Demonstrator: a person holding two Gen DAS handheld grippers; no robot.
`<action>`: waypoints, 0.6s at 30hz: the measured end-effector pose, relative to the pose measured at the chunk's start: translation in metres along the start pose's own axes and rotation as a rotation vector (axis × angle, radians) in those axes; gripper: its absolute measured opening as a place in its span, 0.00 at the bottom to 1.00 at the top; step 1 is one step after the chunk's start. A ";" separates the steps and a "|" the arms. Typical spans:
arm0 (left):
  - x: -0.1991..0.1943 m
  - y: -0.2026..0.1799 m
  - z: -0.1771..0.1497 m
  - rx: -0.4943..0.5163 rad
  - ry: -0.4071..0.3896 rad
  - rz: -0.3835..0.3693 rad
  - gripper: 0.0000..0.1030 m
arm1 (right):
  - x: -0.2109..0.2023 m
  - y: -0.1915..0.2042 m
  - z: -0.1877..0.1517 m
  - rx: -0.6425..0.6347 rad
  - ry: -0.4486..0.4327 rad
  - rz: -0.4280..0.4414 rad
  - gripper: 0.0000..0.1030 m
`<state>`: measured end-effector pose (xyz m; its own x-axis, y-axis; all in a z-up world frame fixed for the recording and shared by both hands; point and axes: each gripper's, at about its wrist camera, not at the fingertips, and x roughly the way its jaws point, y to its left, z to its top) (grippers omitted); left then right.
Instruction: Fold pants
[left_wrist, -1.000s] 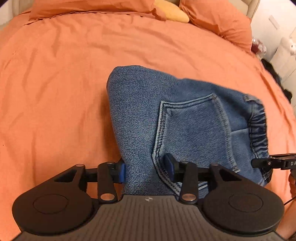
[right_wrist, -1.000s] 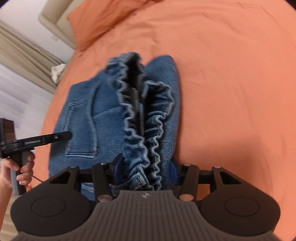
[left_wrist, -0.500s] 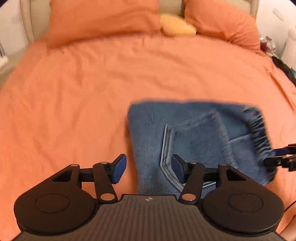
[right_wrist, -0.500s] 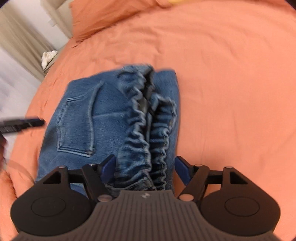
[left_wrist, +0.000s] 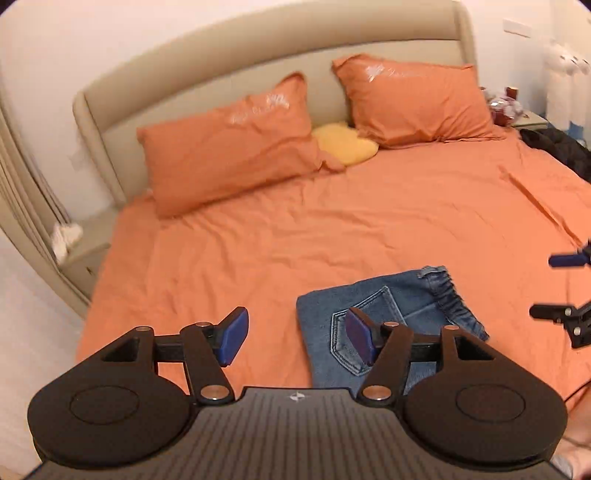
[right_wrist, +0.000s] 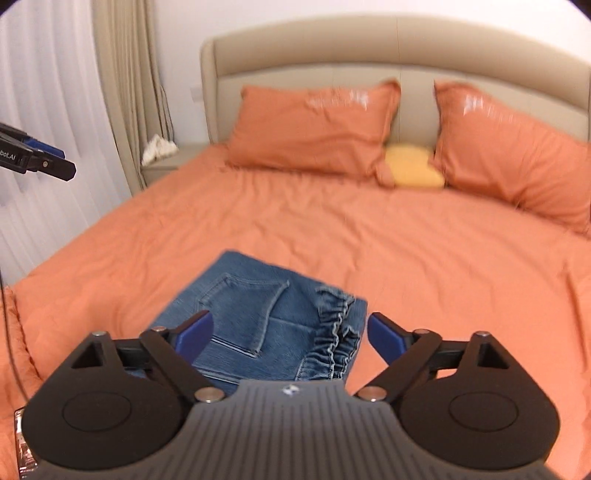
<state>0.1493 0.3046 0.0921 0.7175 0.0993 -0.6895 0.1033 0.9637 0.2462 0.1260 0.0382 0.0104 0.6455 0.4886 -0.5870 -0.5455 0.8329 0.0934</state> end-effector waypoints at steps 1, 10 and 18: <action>-0.012 -0.005 -0.003 0.013 -0.007 0.019 0.71 | -0.013 0.006 -0.001 -0.023 -0.022 -0.012 0.87; -0.067 -0.059 -0.065 -0.065 -0.096 0.092 0.83 | -0.099 0.039 -0.051 -0.077 -0.189 -0.124 0.95; -0.055 -0.111 -0.123 -0.204 -0.204 0.088 0.83 | -0.116 0.053 -0.096 -0.040 -0.197 -0.179 0.95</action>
<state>0.0141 0.2226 0.0189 0.8432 0.1526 -0.5155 -0.0909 0.9855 0.1431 -0.0288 0.0010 0.0064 0.8227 0.3793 -0.4234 -0.4318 0.9014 -0.0316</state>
